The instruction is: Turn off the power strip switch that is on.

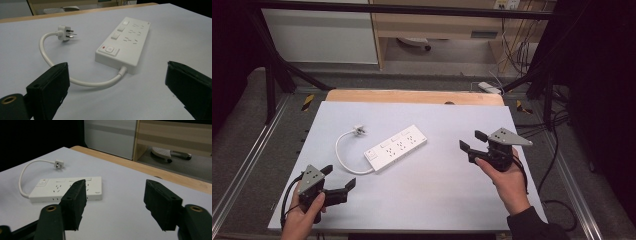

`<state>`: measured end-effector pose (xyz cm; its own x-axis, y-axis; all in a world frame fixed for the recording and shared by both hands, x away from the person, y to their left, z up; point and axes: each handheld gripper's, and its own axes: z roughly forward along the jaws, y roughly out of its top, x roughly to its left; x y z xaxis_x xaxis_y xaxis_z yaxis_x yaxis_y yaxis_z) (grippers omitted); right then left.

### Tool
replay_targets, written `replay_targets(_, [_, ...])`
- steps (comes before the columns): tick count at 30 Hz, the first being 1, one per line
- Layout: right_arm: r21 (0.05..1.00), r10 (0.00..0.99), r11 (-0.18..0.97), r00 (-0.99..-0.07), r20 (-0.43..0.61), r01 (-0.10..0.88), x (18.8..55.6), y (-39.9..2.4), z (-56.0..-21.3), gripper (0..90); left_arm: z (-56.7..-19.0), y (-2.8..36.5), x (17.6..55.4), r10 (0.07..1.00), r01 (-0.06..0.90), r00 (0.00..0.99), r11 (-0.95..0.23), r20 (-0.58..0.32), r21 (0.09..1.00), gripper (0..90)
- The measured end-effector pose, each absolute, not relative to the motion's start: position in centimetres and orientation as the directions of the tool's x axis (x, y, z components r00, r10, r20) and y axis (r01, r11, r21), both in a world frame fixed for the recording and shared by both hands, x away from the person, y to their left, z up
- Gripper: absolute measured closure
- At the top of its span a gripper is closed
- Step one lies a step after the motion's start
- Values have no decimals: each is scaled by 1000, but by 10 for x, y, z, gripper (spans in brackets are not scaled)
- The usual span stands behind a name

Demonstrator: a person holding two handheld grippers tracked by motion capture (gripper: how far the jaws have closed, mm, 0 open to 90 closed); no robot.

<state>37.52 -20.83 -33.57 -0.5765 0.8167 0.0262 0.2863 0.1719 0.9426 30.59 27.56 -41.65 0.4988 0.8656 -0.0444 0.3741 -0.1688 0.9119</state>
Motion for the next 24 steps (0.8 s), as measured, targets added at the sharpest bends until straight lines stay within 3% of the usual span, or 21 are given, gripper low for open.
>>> replay_targets(4, [944,812,182,-583,13,275,378,-205,-333,442,-417,276,306,867,375,497,-175,-38,910,56])
replay_targets(8, [947,804,186,-594,6,262,382,-202,-330,576,-417,276,306,867,377,497,-171,-42,910,56])
replay_targets(24, [957,782,186,-624,-7,222,393,-191,-320,758,-416,277,306,868,372,495,-171,-39,912,56])
